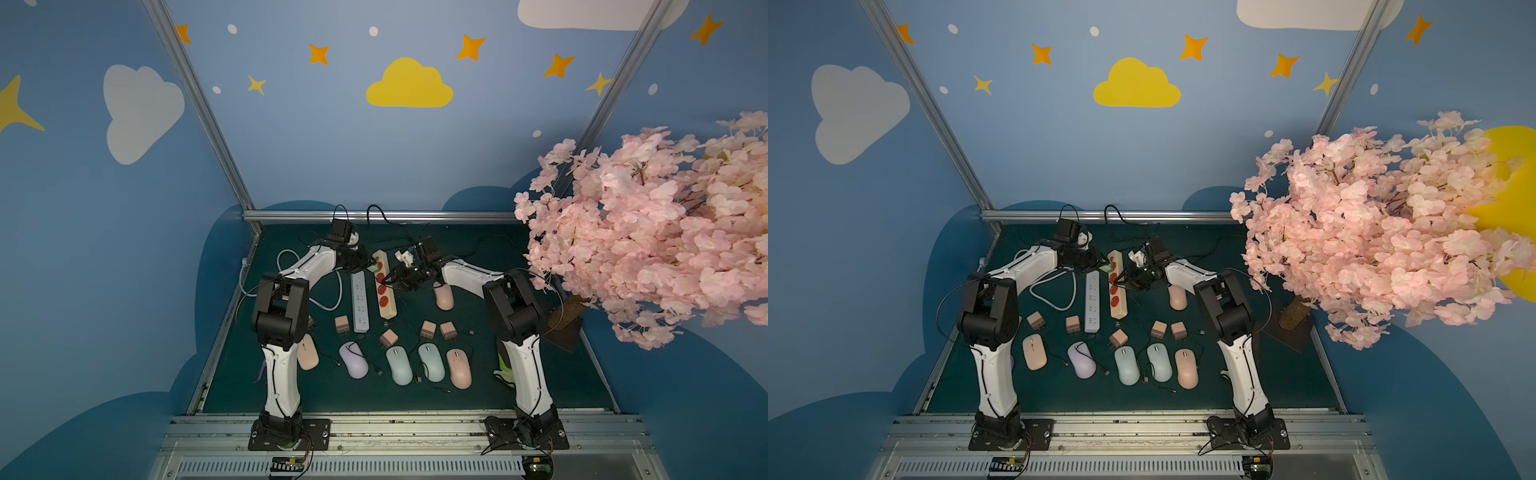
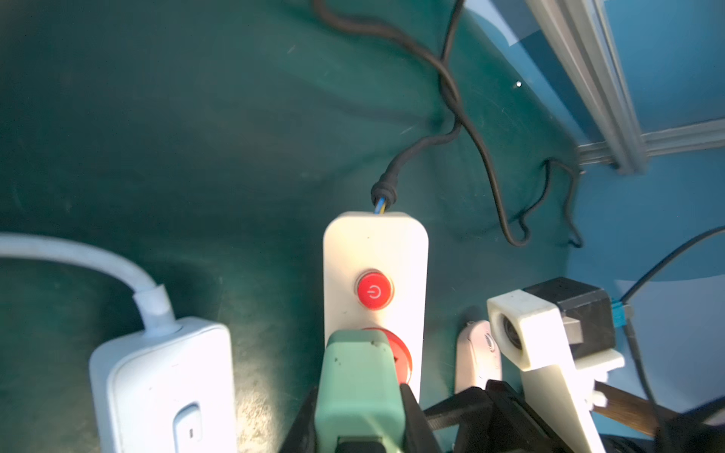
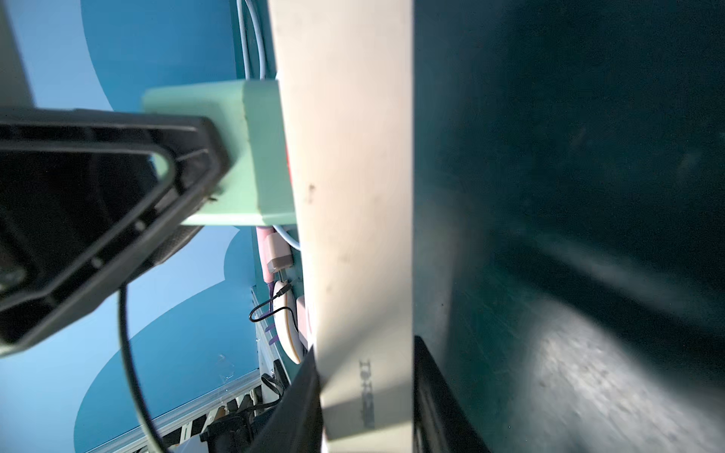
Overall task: Unplug the wireless mouse
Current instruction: Remove the plug from the socket.
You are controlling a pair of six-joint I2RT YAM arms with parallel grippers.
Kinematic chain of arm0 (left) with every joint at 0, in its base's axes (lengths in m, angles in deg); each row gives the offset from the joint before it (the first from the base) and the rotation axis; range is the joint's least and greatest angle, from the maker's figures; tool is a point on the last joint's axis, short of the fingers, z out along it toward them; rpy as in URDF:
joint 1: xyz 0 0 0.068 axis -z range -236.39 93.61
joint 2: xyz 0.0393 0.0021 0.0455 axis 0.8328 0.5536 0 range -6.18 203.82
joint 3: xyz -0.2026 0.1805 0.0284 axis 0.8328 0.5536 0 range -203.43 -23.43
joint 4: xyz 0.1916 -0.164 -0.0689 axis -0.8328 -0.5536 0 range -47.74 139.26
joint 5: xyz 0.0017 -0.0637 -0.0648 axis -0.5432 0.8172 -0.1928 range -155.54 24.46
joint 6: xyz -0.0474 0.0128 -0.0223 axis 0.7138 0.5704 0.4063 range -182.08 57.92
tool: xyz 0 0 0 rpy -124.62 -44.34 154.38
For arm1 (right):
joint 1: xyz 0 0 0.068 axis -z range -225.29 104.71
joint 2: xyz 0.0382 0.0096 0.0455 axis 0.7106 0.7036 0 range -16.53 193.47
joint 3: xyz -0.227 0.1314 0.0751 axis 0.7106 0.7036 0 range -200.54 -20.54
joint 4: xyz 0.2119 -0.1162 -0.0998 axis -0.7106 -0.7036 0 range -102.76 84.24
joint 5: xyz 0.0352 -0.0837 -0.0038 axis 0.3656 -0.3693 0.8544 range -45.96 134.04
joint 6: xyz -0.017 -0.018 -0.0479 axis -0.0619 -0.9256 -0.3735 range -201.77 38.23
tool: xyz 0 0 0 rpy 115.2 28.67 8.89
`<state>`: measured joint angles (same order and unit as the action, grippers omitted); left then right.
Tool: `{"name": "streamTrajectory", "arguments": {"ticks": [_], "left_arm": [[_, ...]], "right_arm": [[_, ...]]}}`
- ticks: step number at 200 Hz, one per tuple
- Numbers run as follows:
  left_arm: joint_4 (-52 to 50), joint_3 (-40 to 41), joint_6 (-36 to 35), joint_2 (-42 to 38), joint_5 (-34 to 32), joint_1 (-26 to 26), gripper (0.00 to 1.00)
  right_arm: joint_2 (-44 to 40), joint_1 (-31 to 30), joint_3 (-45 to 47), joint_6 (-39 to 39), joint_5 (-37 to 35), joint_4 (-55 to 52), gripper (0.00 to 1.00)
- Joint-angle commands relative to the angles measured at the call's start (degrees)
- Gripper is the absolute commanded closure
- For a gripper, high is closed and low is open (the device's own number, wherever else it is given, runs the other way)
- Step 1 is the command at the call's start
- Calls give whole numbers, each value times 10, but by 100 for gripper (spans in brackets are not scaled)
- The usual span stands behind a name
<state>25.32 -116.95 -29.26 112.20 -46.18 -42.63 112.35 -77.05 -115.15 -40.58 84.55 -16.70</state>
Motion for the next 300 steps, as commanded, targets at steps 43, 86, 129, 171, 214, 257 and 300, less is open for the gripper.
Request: {"name": "streamTrajectory", "arguments": {"ticks": [43, 86, 129, 171, 214, 257, 300], "left_arm": [[193, 83, 144, -42, 158, -55, 96], [-2, -11, -22, -56, -2, -12, 96], [58, 25, 35, -60, 68, -30, 96], [148, 58, 98, -54, 122, -41, 96], [-17, -25, -27, -60, -8, -4, 96], [176, 77, 150, -66, 134, -48, 96], [-51, -42, -58, -67, -92, 22, 96]], "right_arm": [[-13, 8, 3, 7, -43, -34, 100], [-17, 5, -5, -2, -55, -51, 100], [-17, 4, -5, 0, -49, -44, 100], [-23, 4, -10, -10, -57, -57, 100], [-29, 2, -11, -19, -69, -71, 100], [-36, 3, 1, -12, -70, -54, 100], [-41, 2, -4, -25, -81, -69, 100]]}}
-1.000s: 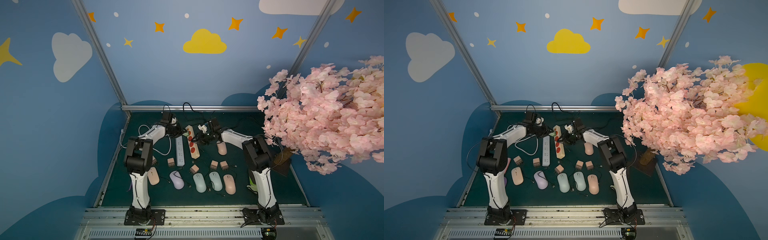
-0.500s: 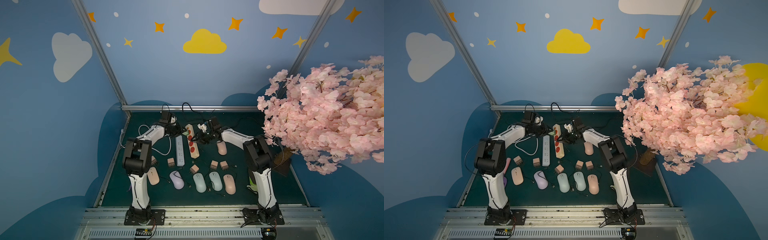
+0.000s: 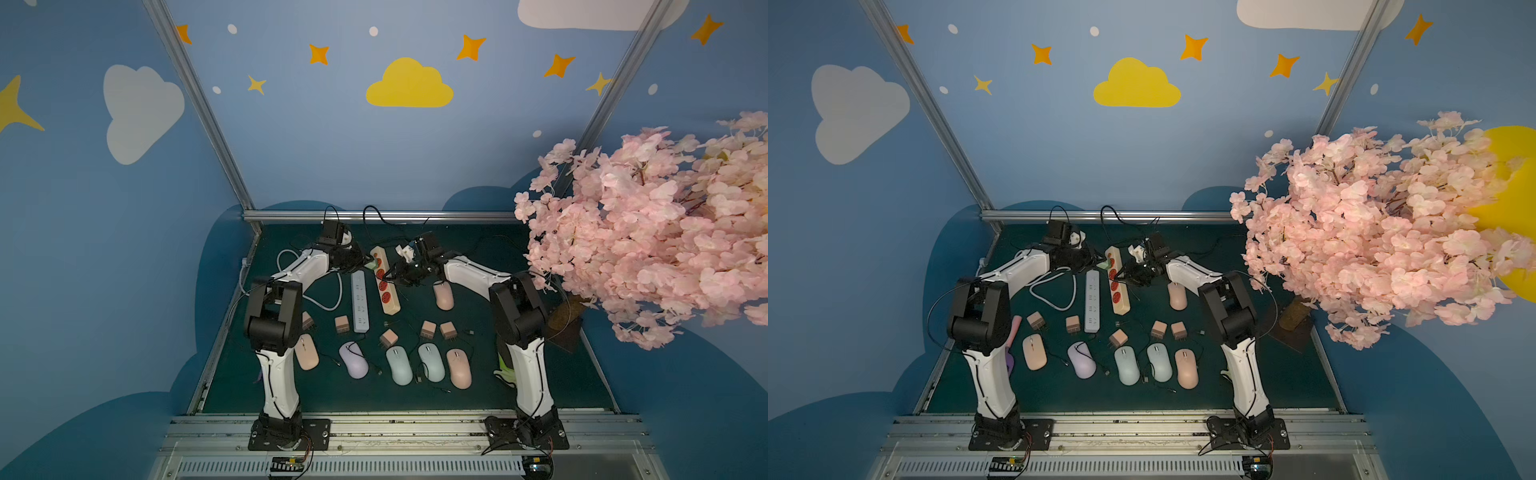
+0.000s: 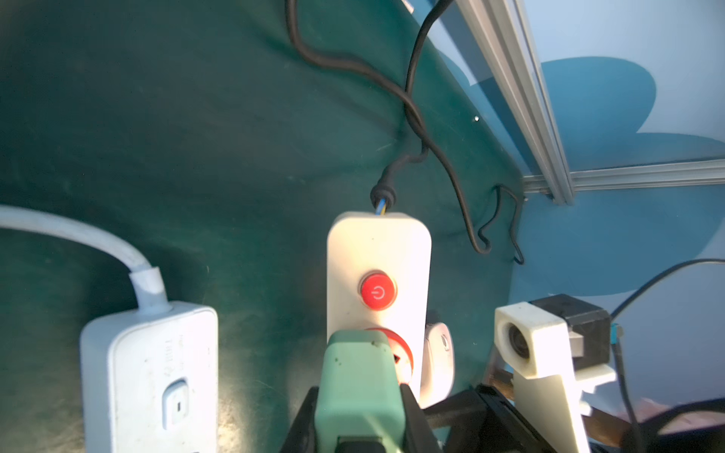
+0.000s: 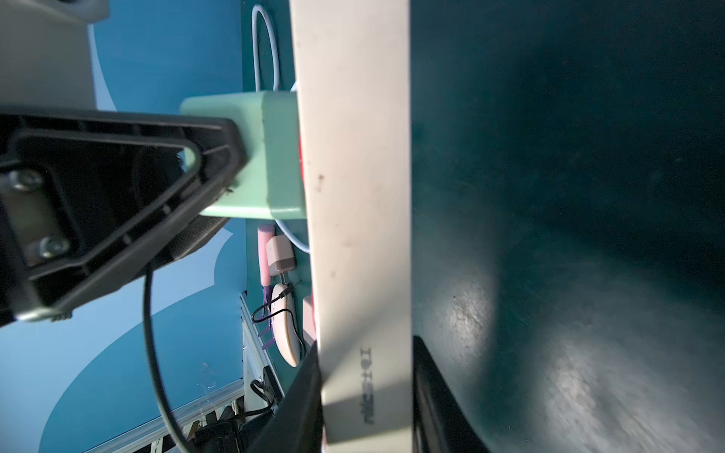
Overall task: Unplug the wireless mouse
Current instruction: Remove the plug from the socket.
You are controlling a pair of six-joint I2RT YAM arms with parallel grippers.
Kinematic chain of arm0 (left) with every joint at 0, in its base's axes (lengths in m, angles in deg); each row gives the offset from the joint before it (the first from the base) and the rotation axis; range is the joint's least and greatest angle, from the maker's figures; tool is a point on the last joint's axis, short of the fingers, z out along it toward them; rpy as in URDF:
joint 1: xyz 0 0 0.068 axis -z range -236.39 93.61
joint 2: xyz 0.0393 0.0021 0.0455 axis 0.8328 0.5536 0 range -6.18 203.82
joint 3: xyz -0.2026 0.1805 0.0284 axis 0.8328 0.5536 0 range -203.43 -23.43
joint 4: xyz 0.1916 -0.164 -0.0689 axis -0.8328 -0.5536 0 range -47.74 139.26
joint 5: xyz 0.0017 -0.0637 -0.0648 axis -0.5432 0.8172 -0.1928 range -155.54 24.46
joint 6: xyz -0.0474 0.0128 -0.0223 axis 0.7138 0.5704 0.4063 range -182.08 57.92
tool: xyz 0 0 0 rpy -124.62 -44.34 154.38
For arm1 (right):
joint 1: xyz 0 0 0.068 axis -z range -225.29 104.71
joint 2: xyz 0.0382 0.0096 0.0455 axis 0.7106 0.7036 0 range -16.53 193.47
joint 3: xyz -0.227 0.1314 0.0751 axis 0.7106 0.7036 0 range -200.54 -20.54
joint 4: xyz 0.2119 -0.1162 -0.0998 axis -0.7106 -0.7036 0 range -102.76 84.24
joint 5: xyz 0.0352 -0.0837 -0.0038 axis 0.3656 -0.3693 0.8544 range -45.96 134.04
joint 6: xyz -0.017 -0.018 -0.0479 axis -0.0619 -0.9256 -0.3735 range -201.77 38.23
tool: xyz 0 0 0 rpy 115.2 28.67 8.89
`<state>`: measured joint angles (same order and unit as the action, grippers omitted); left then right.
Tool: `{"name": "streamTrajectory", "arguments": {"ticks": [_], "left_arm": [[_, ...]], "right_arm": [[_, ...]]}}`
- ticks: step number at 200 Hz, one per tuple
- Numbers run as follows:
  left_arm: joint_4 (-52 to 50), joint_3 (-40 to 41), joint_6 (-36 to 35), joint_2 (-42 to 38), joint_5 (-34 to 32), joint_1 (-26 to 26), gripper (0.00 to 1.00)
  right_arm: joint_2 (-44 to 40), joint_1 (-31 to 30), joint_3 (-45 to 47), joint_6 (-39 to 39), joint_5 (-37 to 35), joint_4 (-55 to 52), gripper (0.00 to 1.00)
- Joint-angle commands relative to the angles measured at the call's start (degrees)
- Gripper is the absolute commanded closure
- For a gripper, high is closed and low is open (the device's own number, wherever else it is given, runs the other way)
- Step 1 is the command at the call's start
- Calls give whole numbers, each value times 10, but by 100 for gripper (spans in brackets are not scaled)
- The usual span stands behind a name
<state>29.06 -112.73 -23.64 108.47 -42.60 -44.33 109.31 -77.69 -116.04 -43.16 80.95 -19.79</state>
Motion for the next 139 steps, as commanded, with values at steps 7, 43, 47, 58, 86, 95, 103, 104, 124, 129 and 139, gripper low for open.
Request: {"name": "streamTrajectory", "arguments": {"ticks": [7, 43, 47, 58, 86, 95, 103, 104, 124, 129, 139], "left_arm": [[-104, -95, -131, -28, -141, 45, 96], [6, -26, -26, -36, 3, -1, 96], [30, -14, -7, -35, 24, -8, 96], [85, 10, 36, -33, 72, -23, 96], [119, 22, 56, -33, 99, -31, 96], [75, 3, 20, -36, 71, -26, 96], [17, -24, -34, -38, 28, -14, 96], [10, -27, -41, -39, 19, -11, 96], [-116, -97, -168, -37, -149, 34, 96], [-125, -101, -178, -37, -163, 39, 96], [-122, -98, -167, -39, -154, 35, 96]], "right_arm": [[-10, 8, 6, 1, -45, -38, 100], [-11, 10, 16, 11, -39, -21, 100], [-11, 10, 17, 11, -39, -20, 100], [-13, 10, 18, 10, -38, -20, 100], [-12, 11, 18, 12, -37, -18, 100], [-11, 11, 18, 12, -37, -17, 100], [-13, 11, 18, 12, -38, -19, 100], [-12, 11, 18, 12, -39, -19, 100], [-13, 11, 17, 9, -43, -22, 100], [-13, 11, 18, 9, -43, -22, 100], [-12, 11, 19, 10, -41, -20, 100]]}}
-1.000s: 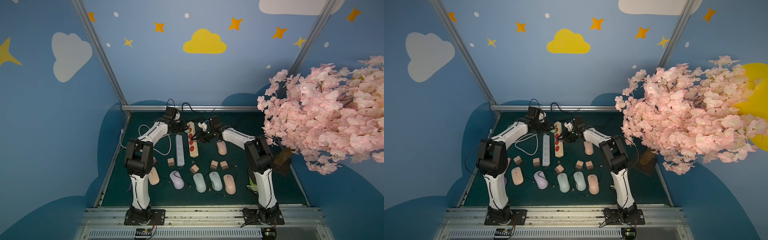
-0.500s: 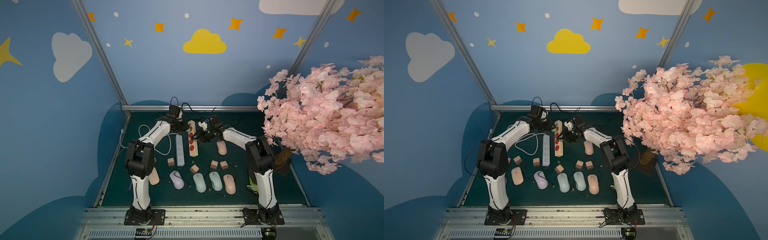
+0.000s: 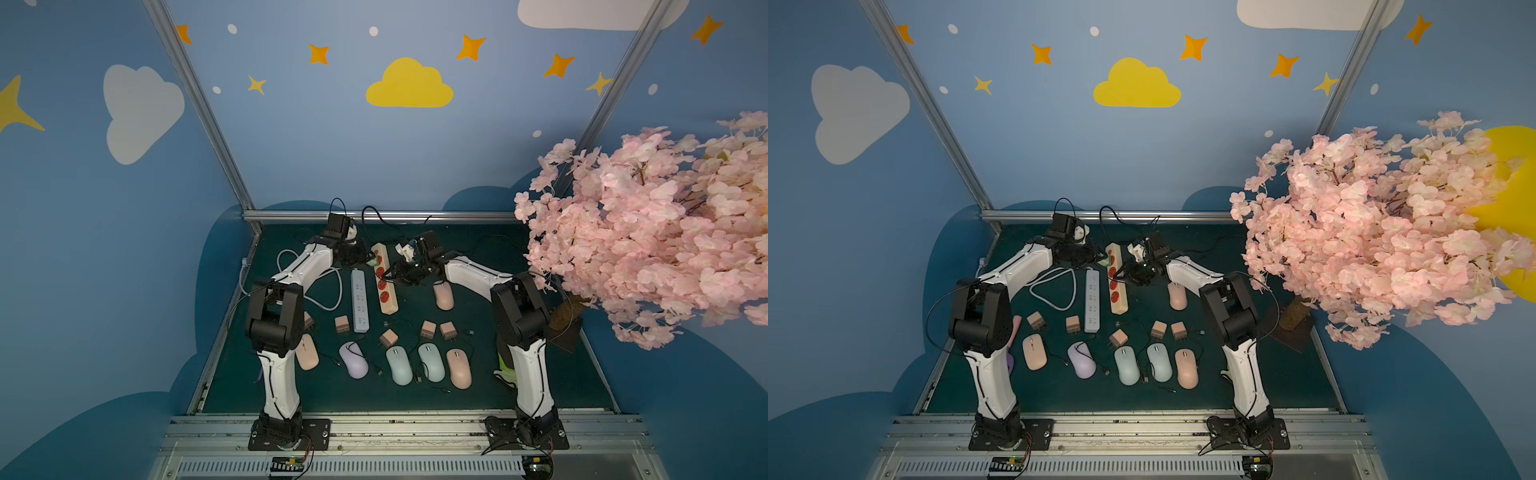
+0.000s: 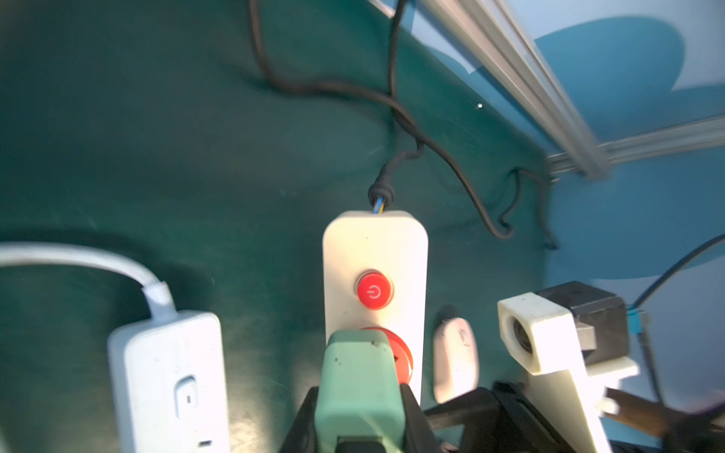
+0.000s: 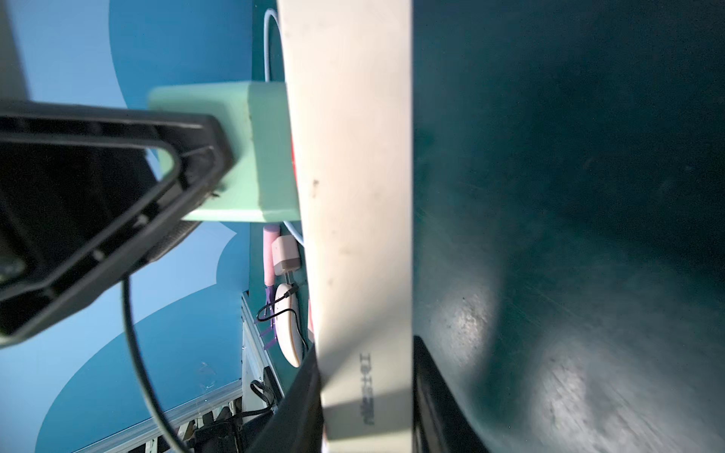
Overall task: Unplug the wireless mouse
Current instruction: Remove the plug from the socket.
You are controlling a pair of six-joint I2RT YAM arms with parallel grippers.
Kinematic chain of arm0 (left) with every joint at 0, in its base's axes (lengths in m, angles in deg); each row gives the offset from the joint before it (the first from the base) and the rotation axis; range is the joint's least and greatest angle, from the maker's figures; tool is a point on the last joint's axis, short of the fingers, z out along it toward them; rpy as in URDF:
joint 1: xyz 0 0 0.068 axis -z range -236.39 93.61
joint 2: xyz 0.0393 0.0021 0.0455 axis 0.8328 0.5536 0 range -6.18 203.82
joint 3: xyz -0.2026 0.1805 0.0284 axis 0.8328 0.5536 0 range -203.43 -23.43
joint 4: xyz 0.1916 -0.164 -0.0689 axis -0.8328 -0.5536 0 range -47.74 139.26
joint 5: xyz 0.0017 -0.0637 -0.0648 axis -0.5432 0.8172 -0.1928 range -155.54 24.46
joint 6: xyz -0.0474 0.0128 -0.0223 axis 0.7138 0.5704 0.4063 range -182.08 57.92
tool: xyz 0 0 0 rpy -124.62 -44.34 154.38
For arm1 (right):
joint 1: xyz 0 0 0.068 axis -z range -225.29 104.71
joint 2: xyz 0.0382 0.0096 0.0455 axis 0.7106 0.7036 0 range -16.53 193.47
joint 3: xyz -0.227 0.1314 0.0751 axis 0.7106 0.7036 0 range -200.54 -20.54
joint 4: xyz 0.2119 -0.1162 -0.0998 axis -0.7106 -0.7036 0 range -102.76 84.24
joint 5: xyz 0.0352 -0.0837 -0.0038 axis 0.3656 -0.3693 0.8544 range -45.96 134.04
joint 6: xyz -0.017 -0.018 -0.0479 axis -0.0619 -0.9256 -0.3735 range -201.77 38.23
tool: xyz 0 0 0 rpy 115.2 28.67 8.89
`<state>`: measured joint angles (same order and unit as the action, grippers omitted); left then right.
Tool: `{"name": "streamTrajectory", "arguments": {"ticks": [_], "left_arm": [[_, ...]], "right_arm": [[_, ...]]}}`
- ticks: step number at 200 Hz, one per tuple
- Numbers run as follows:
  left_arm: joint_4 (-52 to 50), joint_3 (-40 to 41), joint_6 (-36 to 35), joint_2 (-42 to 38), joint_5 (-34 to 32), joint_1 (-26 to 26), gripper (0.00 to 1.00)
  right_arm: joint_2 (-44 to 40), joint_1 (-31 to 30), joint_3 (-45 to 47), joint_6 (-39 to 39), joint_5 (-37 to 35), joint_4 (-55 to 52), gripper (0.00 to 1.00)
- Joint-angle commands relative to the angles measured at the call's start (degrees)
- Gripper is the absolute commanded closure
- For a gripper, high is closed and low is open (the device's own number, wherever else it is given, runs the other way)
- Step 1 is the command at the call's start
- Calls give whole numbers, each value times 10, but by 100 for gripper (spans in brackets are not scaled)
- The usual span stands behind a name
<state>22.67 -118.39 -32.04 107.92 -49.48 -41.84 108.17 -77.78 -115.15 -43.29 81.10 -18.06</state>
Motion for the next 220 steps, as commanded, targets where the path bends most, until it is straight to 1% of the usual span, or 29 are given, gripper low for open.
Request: {"name": "streamTrajectory", "arguments": {"ticks": [1, 12, 21, 28, 41, 46, 55, 67, 78, 95, 102, 114, 117, 124, 160, 193, 209, 220], "left_arm": [[-57, -40, -80, -33, -83, 10, 96], [-25, -18, -39, -38, -35, -8, 96], [31, 14, 0, -43, 50, -27, 96], [83, 41, 39, -46, 96, -40, 96], [151, 73, 101, -45, 156, -56, 96], [166, 77, 114, -43, 167, -59, 96], [167, 76, 115, -42, 164, -59, 96], [131, 63, 89, -46, 134, -54, 96], [79, 42, 44, -54, 78, -44, 96], [-13, 3, -39, -61, -43, -18, 96], [-25, -1, -51, -62, -55, -14, 96], [-9, 11, -40, -69, -31, -22, 96], [-3, 17, -35, -70, -13, -25, 96], [15, 29, -22, -75, 5, -30, 96], [42, 45, -9, -99, 55, -35, 96], [107, 99, 6, -151, 156, -33, 96], [120, 135, 0, -183, 173, -32, 96], [123, 161, 1, -207, 173, -32, 96]], "right_arm": [[-1, 12, 10, 12, -43, -37, 100], [-1, 12, 11, 14, -42, -33, 100], [0, 12, 11, 14, -41, -32, 100], [-1, 11, 11, 14, -42, -32, 100], [-1, 11, 11, 14, -42, -33, 100], [-2, 11, 11, 13, -42, -33, 100], [-3, 11, 11, 12, -43, -34, 100], [-4, 11, 11, 10, -46, -37, 100], [-5, 11, 12, 10, -49, -40, 100], [-4, 11, 13, 12, -47, -39, 100], [-4, 11, 13, 12, -47, -37, 100], [-4, 11, 15, 14, -45, -32, 100], [-4, 11, 15, 15, -44, -30, 100], [-3, 11, 15, 16, -42, -28, 100], [0, 9, 12, 23, -30, -13, 100], [21, 3, -9, 34, -4, 0, 100], [33, 1, -19, 41, 8, 7, 100], [43, -1, -29, 45, 12, 6, 100]]}}
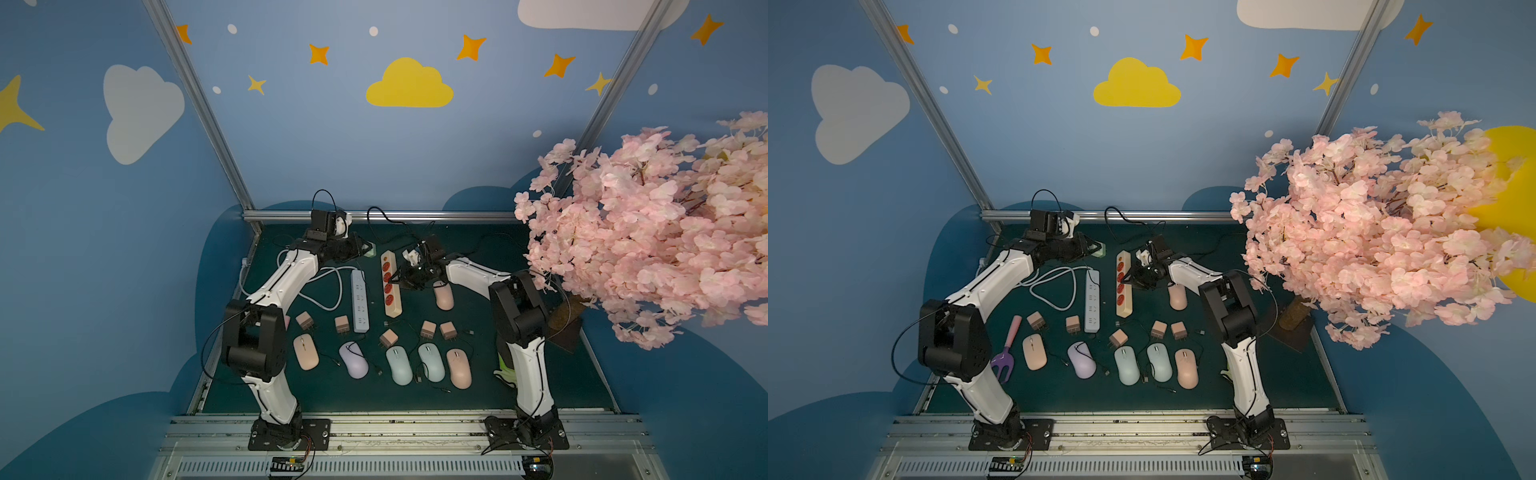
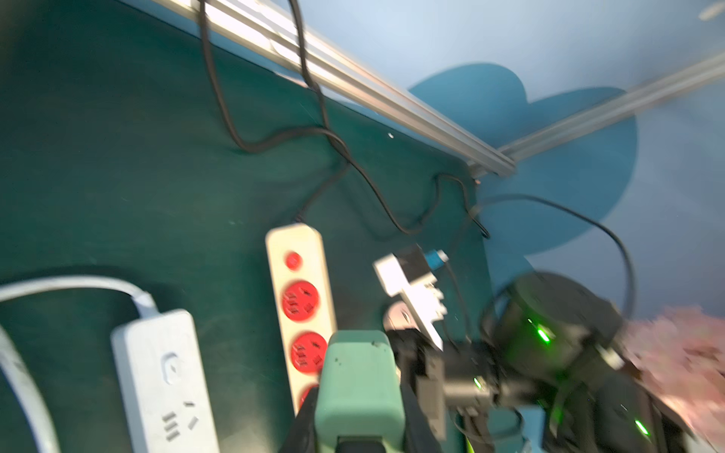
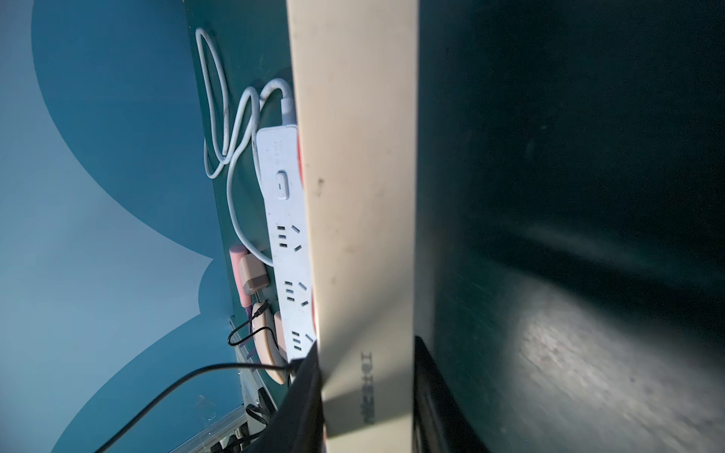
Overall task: Unplug the wireless mouse
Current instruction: Remove the plug from the socket.
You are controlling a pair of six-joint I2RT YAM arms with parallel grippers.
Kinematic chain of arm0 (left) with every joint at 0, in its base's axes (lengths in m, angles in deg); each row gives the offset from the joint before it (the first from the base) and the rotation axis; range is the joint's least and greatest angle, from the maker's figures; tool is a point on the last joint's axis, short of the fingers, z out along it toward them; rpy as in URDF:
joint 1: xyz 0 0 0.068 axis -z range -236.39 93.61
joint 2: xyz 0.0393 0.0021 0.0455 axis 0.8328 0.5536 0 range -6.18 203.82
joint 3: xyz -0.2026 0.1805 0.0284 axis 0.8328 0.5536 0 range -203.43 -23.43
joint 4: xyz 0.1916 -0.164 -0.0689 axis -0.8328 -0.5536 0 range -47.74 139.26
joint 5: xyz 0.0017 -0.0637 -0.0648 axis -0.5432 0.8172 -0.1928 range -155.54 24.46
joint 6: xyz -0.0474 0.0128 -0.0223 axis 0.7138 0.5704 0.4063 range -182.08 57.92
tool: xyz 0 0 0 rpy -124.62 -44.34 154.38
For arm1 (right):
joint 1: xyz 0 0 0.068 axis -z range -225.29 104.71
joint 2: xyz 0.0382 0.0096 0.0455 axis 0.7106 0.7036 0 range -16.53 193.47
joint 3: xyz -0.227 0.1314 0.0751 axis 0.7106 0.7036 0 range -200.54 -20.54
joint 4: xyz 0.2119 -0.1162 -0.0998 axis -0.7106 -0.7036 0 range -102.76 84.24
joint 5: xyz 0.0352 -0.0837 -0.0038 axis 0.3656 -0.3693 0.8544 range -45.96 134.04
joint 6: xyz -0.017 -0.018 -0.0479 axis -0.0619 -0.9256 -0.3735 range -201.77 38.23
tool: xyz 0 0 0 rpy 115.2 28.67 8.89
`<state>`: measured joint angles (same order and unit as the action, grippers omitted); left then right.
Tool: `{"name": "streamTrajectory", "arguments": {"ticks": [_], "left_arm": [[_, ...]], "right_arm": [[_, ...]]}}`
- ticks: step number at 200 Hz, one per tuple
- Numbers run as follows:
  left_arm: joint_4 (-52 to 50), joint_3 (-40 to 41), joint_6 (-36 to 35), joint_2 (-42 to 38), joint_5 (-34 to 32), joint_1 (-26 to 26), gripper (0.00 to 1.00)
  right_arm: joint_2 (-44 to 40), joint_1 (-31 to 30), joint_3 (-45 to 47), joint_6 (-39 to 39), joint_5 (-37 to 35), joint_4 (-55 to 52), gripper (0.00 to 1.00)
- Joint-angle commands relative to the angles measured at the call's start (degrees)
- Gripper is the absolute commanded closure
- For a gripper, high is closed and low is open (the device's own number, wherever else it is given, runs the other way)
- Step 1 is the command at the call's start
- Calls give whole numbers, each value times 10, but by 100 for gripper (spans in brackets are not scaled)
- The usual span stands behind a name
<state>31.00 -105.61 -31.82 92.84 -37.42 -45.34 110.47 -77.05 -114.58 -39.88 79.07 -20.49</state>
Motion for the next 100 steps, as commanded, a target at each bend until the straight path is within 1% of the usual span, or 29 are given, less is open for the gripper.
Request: {"name": "streamTrajectory", "arguments": {"ticks": [1, 31, 48, 68, 89, 100], "left_arm": [[40, 36, -1, -59, 51, 3, 96], [22, 93, -2, -120, 18, -1, 96], [15, 116, -1, -147, 11, -2, 96], [0, 131, -5, -166, 2, -3, 96], [-7, 138, -8, -179, 2, -4, 96], [-11, 140, -8, -182, 2, -4, 96]], "right_arm": [[22, -9, -36, 11, 33, 30, 100], [50, -14, -65, 20, 41, 29, 100], [66, -17, -84, 25, 41, 28, 100], [87, -20, -102, 33, 40, 26, 87], [96, -22, -102, 42, 36, 36, 66], [95, -21, -103, 34, 26, 25, 56]]}}
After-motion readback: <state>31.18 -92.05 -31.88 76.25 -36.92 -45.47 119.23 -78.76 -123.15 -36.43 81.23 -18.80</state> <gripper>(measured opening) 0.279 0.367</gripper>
